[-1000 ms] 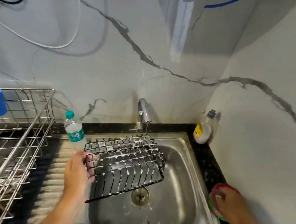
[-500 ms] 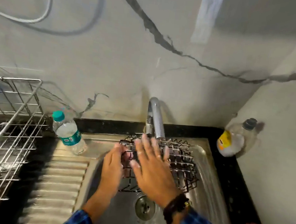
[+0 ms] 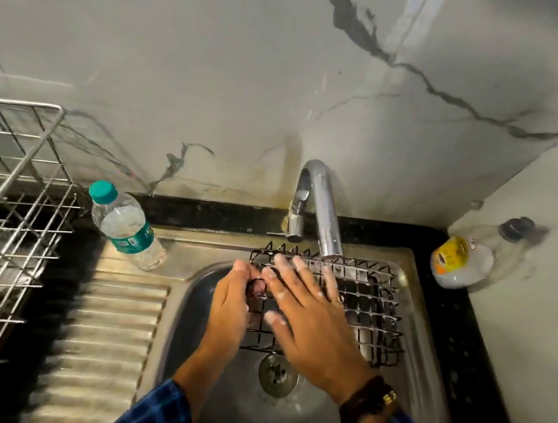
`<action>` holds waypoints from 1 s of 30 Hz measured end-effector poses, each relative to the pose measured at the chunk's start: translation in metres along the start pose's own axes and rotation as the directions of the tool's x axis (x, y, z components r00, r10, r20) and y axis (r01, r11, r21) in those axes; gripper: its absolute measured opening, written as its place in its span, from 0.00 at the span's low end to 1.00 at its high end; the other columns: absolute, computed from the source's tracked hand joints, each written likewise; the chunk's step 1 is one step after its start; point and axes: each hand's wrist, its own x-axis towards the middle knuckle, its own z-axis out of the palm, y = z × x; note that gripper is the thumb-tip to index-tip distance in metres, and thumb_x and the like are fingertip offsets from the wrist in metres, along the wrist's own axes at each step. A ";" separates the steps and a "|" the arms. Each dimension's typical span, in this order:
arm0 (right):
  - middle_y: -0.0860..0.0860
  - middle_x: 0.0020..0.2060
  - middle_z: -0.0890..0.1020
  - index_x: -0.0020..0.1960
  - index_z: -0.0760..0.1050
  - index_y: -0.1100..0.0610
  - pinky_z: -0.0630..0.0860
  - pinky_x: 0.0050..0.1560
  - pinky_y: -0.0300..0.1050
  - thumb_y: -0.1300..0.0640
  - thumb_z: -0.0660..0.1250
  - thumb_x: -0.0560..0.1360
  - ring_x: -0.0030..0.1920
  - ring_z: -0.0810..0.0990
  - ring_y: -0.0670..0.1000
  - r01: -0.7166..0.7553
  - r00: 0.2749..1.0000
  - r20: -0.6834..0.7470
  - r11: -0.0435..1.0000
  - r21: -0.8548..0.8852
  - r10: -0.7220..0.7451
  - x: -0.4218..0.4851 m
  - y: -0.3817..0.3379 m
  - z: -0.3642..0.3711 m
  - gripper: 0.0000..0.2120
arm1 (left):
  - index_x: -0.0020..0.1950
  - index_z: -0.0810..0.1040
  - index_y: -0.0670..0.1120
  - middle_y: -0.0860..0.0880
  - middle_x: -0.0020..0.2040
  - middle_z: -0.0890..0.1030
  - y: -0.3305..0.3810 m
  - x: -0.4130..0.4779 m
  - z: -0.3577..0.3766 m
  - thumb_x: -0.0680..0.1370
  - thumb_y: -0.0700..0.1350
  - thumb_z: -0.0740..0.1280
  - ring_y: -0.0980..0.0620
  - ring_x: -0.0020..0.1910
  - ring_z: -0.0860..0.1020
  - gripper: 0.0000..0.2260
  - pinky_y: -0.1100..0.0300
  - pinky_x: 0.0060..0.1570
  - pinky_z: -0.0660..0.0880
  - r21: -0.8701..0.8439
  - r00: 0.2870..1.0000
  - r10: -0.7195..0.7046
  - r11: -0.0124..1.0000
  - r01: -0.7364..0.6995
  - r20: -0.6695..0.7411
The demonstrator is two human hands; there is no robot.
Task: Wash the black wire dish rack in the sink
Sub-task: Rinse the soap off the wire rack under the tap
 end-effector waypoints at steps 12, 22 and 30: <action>0.48 0.50 0.73 0.56 0.68 0.52 0.74 0.42 0.42 0.33 0.57 0.76 0.49 0.75 0.50 -0.413 0.877 -0.215 0.903 0.122 0.430 -0.005 0.034 -0.021 0.23 | 0.42 0.77 0.47 0.52 0.32 0.72 -0.002 -0.012 -0.009 0.86 0.55 0.50 0.56 0.28 0.67 0.22 0.62 0.25 0.63 -0.034 0.997 0.050 0.998 -0.048 0.055; 0.49 0.65 0.78 0.71 0.70 0.49 0.77 0.55 0.48 0.37 0.66 0.76 0.60 0.79 0.49 -0.580 0.799 0.068 0.737 0.348 0.597 -0.004 0.041 -0.031 0.28 | 0.67 0.70 0.56 0.51 0.64 0.73 -0.006 -0.010 -0.021 0.82 0.57 0.60 0.55 0.61 0.75 0.15 0.50 0.58 0.78 0.822 0.888 0.429 0.436 -0.367 0.168; 0.47 0.60 0.82 0.67 0.74 0.48 0.74 0.52 0.42 0.48 0.66 0.80 0.58 0.80 0.49 -0.564 0.815 0.126 0.721 0.403 0.566 0.001 0.030 -0.016 0.16 | 0.61 0.77 0.59 0.53 0.67 0.74 0.018 -0.009 0.027 0.81 0.57 0.61 0.47 0.71 0.68 0.11 0.32 0.69 0.59 0.869 0.851 0.200 -0.011 -0.494 0.486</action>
